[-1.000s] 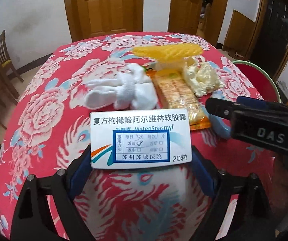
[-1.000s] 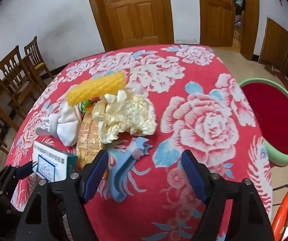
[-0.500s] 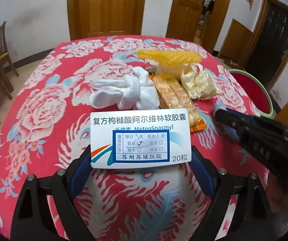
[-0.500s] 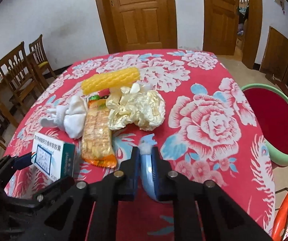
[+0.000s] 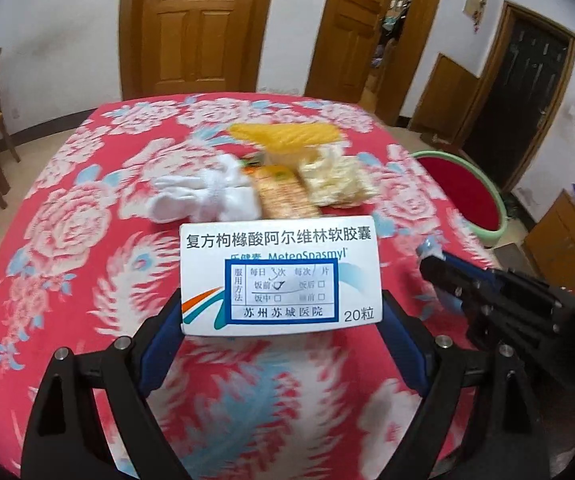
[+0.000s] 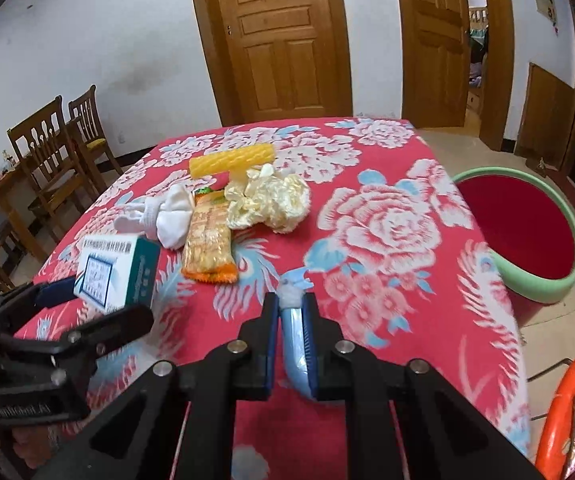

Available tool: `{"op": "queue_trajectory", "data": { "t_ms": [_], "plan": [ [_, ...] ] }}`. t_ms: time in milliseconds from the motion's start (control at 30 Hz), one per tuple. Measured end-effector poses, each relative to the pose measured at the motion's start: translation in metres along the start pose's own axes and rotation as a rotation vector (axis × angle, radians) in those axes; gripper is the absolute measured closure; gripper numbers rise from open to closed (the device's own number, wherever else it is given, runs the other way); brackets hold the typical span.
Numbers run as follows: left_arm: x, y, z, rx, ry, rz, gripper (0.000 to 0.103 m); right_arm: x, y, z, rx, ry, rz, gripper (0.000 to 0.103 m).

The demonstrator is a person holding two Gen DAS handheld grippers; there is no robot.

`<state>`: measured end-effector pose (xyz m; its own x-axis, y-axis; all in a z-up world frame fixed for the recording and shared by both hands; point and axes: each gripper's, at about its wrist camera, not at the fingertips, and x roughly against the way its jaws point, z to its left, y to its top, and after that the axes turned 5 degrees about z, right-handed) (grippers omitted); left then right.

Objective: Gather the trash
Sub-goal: 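Grasp the blue plastic piece with the right tool while the left tool grasps the white medicine box, then lift and carry the blue piece and medicine box over the red bucket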

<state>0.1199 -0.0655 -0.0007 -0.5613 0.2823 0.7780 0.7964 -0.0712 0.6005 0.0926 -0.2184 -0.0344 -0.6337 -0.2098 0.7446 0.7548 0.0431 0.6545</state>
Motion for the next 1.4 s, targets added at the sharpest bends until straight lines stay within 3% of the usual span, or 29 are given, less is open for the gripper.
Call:
{"op": "queue_trajectory", "data": {
  "t_ms": [300, 533, 967, 1067, 1400],
  "plan": [
    [-0.01, 0.008, -0.06, -0.113, -0.141, -0.006, 0.013, 0.052, -0.021, -0.042, -0.077, -0.173, -0.108, 0.09],
    [-0.015, 0.017, -0.107, -0.222, -0.204, 0.0, 0.013, 0.07, -0.04, -0.076, -0.15, -0.234, -0.112, 0.089],
    [-0.036, 0.051, -0.141, -0.254, -0.24, 0.019, 0.013, 0.078, -0.021, -0.126, -0.197, -0.29, -0.162, 0.089],
    [-0.048, 0.058, -0.149, -0.282, -0.212, 0.033, 0.013, 0.077, -0.014, -0.137, -0.21, -0.295, -0.17, 0.089],
    [-0.081, 0.091, -0.184, -0.325, -0.227, 0.036, 0.013, 0.073, 0.01, -0.17, -0.241, -0.33, -0.205, 0.089]
  ]
}}
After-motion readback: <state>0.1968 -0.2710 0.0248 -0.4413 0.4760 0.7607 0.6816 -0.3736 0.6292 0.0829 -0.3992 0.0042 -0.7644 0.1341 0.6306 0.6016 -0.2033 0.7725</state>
